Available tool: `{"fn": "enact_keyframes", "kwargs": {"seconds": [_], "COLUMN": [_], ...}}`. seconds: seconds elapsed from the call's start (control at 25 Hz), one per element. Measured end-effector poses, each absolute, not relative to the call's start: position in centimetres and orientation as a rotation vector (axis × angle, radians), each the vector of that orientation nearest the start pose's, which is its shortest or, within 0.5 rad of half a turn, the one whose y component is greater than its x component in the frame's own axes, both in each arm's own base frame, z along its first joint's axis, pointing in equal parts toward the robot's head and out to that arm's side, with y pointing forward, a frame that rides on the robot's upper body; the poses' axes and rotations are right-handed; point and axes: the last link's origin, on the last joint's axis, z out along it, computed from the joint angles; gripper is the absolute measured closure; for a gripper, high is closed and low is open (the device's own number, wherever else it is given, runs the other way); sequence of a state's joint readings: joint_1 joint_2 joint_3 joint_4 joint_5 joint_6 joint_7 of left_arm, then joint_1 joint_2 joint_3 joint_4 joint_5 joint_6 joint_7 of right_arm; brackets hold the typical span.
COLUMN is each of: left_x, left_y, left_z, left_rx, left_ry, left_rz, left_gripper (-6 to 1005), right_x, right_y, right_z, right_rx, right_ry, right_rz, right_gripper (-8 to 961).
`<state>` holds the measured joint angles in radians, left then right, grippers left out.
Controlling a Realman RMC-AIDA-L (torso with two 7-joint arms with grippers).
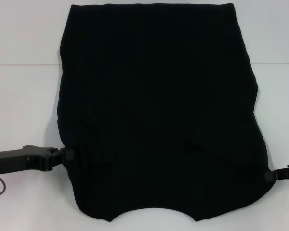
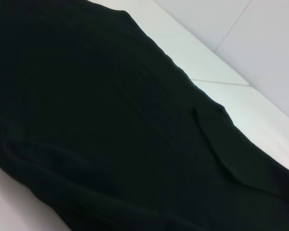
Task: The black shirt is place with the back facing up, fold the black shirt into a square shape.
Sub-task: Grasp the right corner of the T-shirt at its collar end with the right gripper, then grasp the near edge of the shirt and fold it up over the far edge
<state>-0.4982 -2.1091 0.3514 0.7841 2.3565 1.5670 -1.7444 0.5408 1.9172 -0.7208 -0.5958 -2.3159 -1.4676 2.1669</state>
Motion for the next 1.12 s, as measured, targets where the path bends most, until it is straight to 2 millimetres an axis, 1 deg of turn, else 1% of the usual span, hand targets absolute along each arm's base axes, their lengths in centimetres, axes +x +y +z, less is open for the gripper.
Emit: {"fn": "enact_keyframes", "kwargs": {"seconds": [0.24,0.4,0.52,0.68,0.88,1.12], "left_x": [-31.4,-31.9,-32.2,-32.5,-32.7,-32.9], "left_y": [31.2,30.3,28.9,26.7,23.9,21.0], "left_z": [2.6,2.8,3.2,3.3,3.1,3.0], "left_rx": [-2.419,-2.383,-2.375,-2.412,-2.481,-2.521], "left_ry": [-1.308,-1.374,-1.419,-1.463,-1.515,-1.563], "left_rz": [-0.614,-0.651,-0.712,-0.755,-0.774,-0.824], "left_gripper": [945,945,945,945,945,945], "right_x": [34.5,35.9,36.8,37.6,38.5,39.3], "right_y": [31.7,30.2,28.7,26.3,22.9,18.8], "right_z": [5.2,6.7,7.8,8.4,8.3,7.9], "right_rx": [-2.34,-2.309,-2.295,-2.327,-2.374,-2.416], "right_ry": [1.665,1.659,1.655,1.636,1.622,1.602], "right_rz": [0.339,0.39,0.432,0.481,0.515,0.559], "right_gripper": [887,888,888,887,887,887]}}
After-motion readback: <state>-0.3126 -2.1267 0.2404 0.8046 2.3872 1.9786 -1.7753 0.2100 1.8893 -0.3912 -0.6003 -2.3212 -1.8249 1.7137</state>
